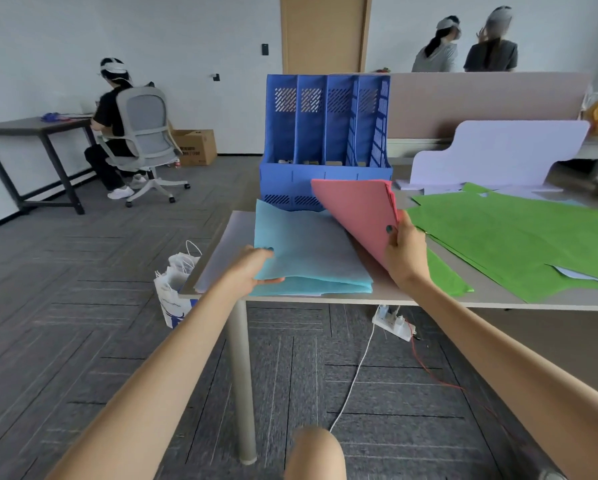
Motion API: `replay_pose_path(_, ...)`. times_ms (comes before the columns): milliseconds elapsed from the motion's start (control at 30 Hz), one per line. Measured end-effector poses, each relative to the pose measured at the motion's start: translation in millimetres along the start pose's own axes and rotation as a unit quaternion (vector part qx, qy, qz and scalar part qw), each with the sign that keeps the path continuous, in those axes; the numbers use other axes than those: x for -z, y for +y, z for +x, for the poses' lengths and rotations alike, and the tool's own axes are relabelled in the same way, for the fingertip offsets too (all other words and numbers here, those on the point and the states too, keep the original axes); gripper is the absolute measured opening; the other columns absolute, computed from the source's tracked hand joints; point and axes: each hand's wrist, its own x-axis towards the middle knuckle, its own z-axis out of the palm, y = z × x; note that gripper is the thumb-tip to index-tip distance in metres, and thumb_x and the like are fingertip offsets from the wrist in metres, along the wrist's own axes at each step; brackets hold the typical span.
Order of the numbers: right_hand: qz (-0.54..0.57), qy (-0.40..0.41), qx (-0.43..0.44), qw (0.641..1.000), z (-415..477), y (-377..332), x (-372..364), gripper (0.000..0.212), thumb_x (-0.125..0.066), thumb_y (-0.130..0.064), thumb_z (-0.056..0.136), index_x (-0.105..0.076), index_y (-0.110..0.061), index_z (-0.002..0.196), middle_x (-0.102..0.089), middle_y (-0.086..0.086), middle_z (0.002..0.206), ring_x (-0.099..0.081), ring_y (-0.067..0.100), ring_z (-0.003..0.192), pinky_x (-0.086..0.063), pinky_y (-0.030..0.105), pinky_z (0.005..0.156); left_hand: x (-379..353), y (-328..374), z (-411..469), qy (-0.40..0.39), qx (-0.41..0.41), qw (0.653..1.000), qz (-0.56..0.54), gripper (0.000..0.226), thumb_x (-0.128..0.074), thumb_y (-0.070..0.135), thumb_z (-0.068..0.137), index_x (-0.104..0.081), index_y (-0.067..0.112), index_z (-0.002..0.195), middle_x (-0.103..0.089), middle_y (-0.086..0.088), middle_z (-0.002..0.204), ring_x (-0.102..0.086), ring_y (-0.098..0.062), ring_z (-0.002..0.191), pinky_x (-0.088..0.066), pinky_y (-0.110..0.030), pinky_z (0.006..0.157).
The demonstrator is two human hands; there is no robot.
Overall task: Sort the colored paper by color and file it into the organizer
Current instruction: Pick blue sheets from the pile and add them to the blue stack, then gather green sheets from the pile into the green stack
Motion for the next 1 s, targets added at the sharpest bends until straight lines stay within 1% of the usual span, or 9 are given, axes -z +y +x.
replay_pose_path(100, -0.025, -0.018, 0.019, 0.999, -1, 0, -4, 0.029, -0.034, 0.006, 0.085, -0.048, -0.006, 0.107, -0.06, 0.022, 0.08, -0.054, 0.038, 0.069, -0.045, 0.041, 0.06, 3, -5, 14, 0.017, -0.017, 0.997, 0.068, 0.006, -0.048, 0.012, 0.097, -0.051, 0.013, 0.092, -0.057, 0.0, 0.087, -0.065, -0.013, 0.05, -0.049, -0.02, 0.039)
replay_pose_path(133, -0.034, -0.024, 0.025, 0.999, -2, -1, -5, 0.03, -0.034, 0.007, 0.085, -0.048, -0.006, 0.109, -0.059, 0.022, 0.078, -0.054, 0.038, 0.067, -0.045, 0.041, 0.058, 6, -6, 18, 0.033, -0.027, 0.994, 0.103, 0.004, -0.049, 0.016, 0.096, -0.051, 0.013, 0.096, -0.06, -0.002, 0.087, -0.064, -0.016, 0.05, -0.047, -0.019, 0.04)
replay_pose_path(267, -0.08, -0.07, 0.059, 0.993, -9, -7, -8, 0.038, -0.035, 0.012, 0.081, -0.046, -0.006, 0.113, -0.061, 0.019, 0.076, -0.056, 0.035, 0.063, -0.047, 0.041, 0.054, 20, -16, 32, 0.099, -0.111, 0.941, 0.304, 0.035, -0.052, 0.04, 0.083, -0.058, 0.007, 0.094, -0.068, -0.017, 0.094, -0.065, -0.033, 0.08, -0.05, -0.035, 0.064)
replay_pose_path(333, -0.128, -0.1, 0.099, 0.982, -13, -8, -11, 0.04, -0.039, 0.012, 0.079, -0.046, -0.007, 0.113, -0.064, 0.018, 0.078, -0.059, 0.035, 0.06, -0.051, 0.044, 0.054, 22, -20, 31, 0.127, -0.135, 0.906, 0.38, 0.034, -0.052, 0.039, 0.084, -0.057, 0.008, 0.098, -0.067, -0.016, 0.092, -0.064, -0.036, 0.084, -0.047, -0.036, 0.062)
replay_pose_path(433, -0.205, -0.163, 0.182, 0.948, -23, -11, -16, 0.041, -0.041, 0.007, 0.08, -0.046, -0.01, 0.117, -0.067, 0.014, 0.086, -0.061, 0.034, 0.062, -0.048, 0.04, 0.054, 20, -22, 26, 0.157, -0.154, 0.867, 0.447, 0.03, -0.055, 0.03, 0.09, -0.053, 0.008, 0.109, -0.065, -0.013, 0.098, -0.061, -0.035, 0.091, -0.043, -0.034, 0.064)
replay_pose_path(567, -0.264, -0.21, 0.247, 0.908, -41, -11, -24, 0.041, -0.039, 0.001, 0.088, -0.043, -0.013, 0.126, -0.062, 0.005, 0.11, -0.063, 0.027, 0.078, -0.042, 0.031, 0.058, 17, -26, 23, 0.18, -0.17, 0.829, 0.501, 0.039, -0.059, 0.029, 0.09, -0.053, 0.006, 0.12, -0.053, -0.015, 0.121, -0.053, -0.034, 0.11, -0.045, -0.04, 0.084)
replay_pose_path(667, -0.267, -0.223, 0.251, 0.903, -47, -10, -26, 0.034, -0.041, -0.01, 0.095, -0.043, -0.012, 0.128, -0.056, 0.004, 0.119, -0.06, 0.025, 0.099, -0.046, 0.034, 0.07, 13, -28, 20, 0.198, -0.201, 0.804, 0.523, 0.041, -0.057, 0.027, 0.092, -0.051, 0.007, 0.128, -0.044, -0.014, 0.128, -0.039, -0.032, 0.122, -0.042, -0.04, 0.092)
replay_pose_path(833, -0.189, -0.287, 0.202, 0.917, -45, -8, -20, 0.04, -0.05, -0.028, 0.095, -0.043, -0.015, 0.133, -0.053, 0.003, 0.128, -0.057, 0.025, 0.111, -0.045, 0.036, 0.096, 3, -33, 7, 0.18, -0.307, 0.781, 0.513, 0.03, -0.054, 0.019, 0.094, -0.059, 0.01, 0.122, -0.047, -0.009, 0.126, -0.042, -0.028, 0.116, -0.044, -0.038, 0.087)
replay_pose_path(1000, -0.128, -0.338, 0.144, 0.921, -44, -12, -1, 0.062, -0.059, -0.046, 0.088, -0.038, -0.018, 0.139, -0.045, 0.001, 0.143, -0.056, 0.021, 0.115, -0.043, 0.039, 0.103, -23, -27, -3, 0.135, -0.362, 0.806, 0.448, 0.021, -0.05, 0.012, 0.094, -0.068, 0.011, 0.106, -0.056, -0.007, 0.113, -0.052, -0.026, 0.105, -0.043, -0.032, 0.081)
